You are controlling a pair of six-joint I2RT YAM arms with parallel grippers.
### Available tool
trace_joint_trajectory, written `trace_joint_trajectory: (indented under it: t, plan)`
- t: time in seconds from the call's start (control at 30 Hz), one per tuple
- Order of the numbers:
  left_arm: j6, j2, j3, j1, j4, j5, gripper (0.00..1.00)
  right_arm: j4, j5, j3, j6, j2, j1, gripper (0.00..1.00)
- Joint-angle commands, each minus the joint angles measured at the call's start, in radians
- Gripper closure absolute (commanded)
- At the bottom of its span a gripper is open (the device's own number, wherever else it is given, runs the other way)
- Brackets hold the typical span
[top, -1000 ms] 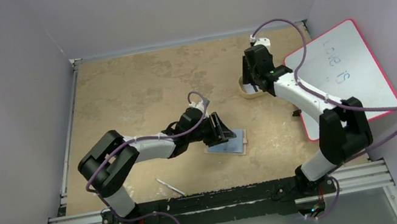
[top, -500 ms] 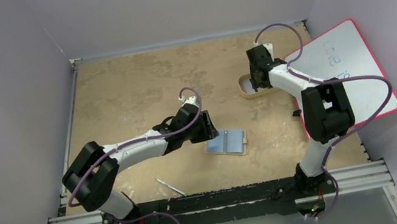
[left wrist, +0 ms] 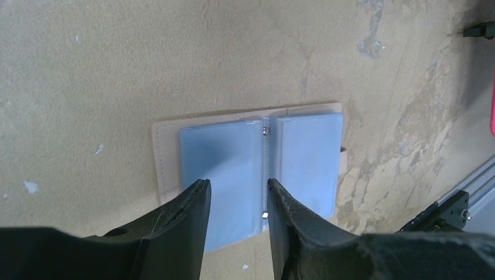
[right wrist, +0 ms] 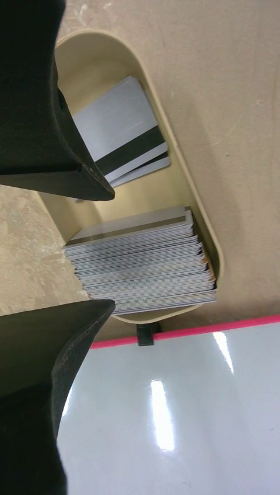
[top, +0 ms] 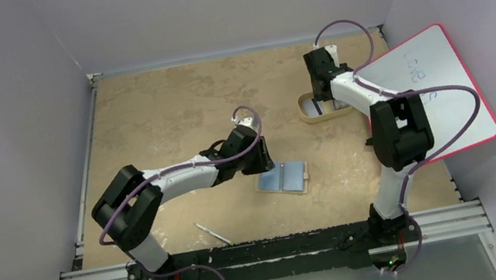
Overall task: Put the credit cards into the card holder
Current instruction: Pick up the credit card from the storage box.
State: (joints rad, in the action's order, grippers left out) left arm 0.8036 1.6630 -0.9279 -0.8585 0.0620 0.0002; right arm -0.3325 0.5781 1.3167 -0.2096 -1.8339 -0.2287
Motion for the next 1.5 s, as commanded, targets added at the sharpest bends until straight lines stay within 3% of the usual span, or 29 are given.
trace_joint_trajectory:
  t: [0.0,0.4,0.77,1.17,1.47]
  plan:
    - [0.001,0.055,-0.028,0.003,-0.047,0.026,0.61,-0.022,0.063,0.065,0.019,-0.026,-0.002,0.36]
    - [0.075,0.04,0.084,0.006,0.084,-0.178,0.63,-0.039,0.101,0.081,0.034,-0.055,0.003,0.45]
    - [0.197,-0.163,0.253,0.006,0.075,-0.211,0.64,-0.034,0.103,0.071,0.042,-0.029,0.012,0.7]
    - [0.142,-0.4,0.154,0.006,0.183,-0.293,0.63,-0.015,0.045,0.059,0.05,0.023,0.012,0.87]
    - [0.124,-0.461,0.133,0.006,0.232,-0.33,0.63,-0.004,-0.022,0.054,0.045,0.043,0.012,1.0]
